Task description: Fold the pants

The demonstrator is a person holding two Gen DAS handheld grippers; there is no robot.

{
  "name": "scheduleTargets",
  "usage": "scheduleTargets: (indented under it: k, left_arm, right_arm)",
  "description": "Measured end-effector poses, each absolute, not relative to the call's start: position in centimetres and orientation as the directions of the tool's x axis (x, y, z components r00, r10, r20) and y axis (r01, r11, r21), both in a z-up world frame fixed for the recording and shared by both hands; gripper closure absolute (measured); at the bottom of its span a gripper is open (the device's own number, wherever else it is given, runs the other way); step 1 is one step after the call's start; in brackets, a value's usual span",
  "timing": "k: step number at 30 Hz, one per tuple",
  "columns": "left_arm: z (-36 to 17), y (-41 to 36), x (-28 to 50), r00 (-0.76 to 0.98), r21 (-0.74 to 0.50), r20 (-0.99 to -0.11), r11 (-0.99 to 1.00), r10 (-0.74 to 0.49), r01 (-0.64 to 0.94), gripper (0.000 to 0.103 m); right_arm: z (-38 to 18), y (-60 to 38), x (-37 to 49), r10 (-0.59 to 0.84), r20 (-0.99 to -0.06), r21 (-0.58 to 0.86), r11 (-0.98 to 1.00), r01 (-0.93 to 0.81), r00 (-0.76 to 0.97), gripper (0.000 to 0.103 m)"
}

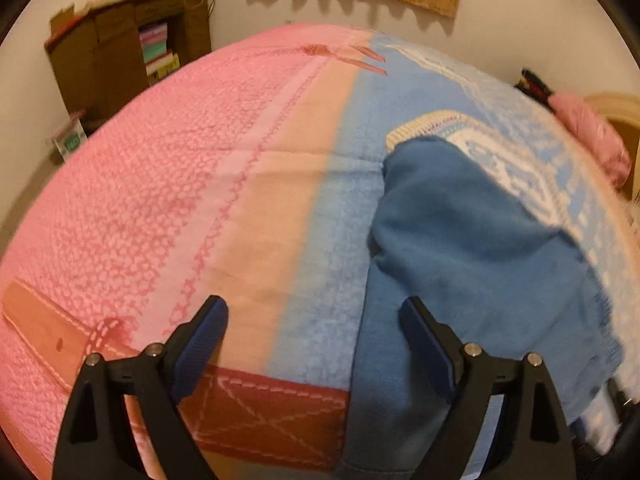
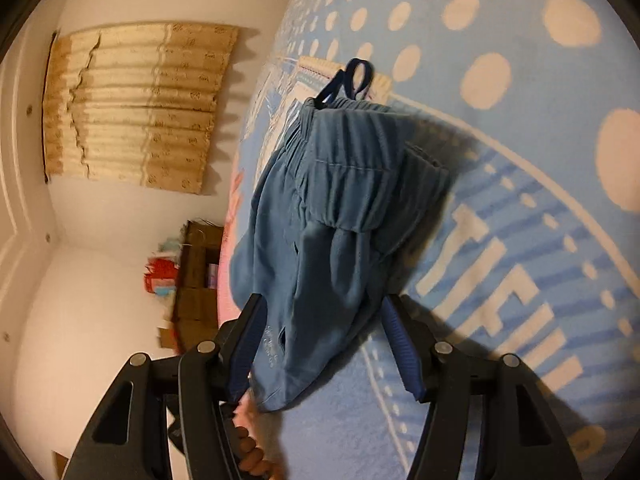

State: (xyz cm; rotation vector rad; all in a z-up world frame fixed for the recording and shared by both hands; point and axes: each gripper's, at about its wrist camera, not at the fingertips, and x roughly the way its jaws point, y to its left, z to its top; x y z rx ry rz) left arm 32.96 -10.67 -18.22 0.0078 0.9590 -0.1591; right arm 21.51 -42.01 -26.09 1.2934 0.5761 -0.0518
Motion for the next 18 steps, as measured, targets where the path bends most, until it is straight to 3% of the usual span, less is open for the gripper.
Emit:
scheduleTargets:
  k: [2,6,9,10,11,12,13,18]
  left_arm:
    - [-18.7,-11.9,33.0,0.538,-0.05,-0.83,0.981,-0.145,0.187,0.0]
    - [-19.2,-13.4,32.8,0.53,-0.06,-0.829,0.971,-0.178,0.232,0.0]
    - [-19.4,-13.3,33.4,0.503,-0.161,-0.822,0.957,-0.266,0.243,0.001]
    - [-19.2,-12.9,33.6,0.478,-0.244,-0.809,0.935,-0.342,0.257,0.009]
    - [-19.0,-12.9,33.6,0.456,-0.309,-0.793,0.912,-0.404,0.27,0.045]
    - [-19.2,-12.5,34.0,0.354,-0.495,-0.738,0.818,-0.574,0.294,0.07]
    - [-19.8,-12.2,34.4,0.285,-0.599,-0.701,0.757,-0.653,0.261,0.085]
    - [-19.5,-11.2,34.7,0.293,-0.658,-0.659,0.719,-0.693,0.223,0.087]
  right_arm:
    - [-25.7,-42.1,23.0,0.266,-0.44,0.87,0.363,0.333,0.858,0.042]
    - [-26.2,-43.4,24.9,0.246,-0.418,0.883,0.337,0.327,0.875,0.042]
    - [-25.7,-43.8,27.0,0.25,-0.424,0.865,0.396,0.307,0.87,0.042]
    - [-25.6,-43.8,27.3,0.251,-0.42,0.861,0.414,0.296,0.872,0.042]
    - [-25.6,-43.9,27.5,0.251,-0.416,0.858,0.426,0.287,0.874,0.055]
    - [-25.6,-44.0,27.4,0.244,-0.432,0.844,0.448,0.294,0.868,0.079]
    - [-25.9,-44.2,27.6,0.254,-0.441,0.838,0.459,0.294,0.861,0.081]
    - [-23.5,-43.8,27.7,0.273,-0.421,0.809,0.545,0.222,0.865,0.088]
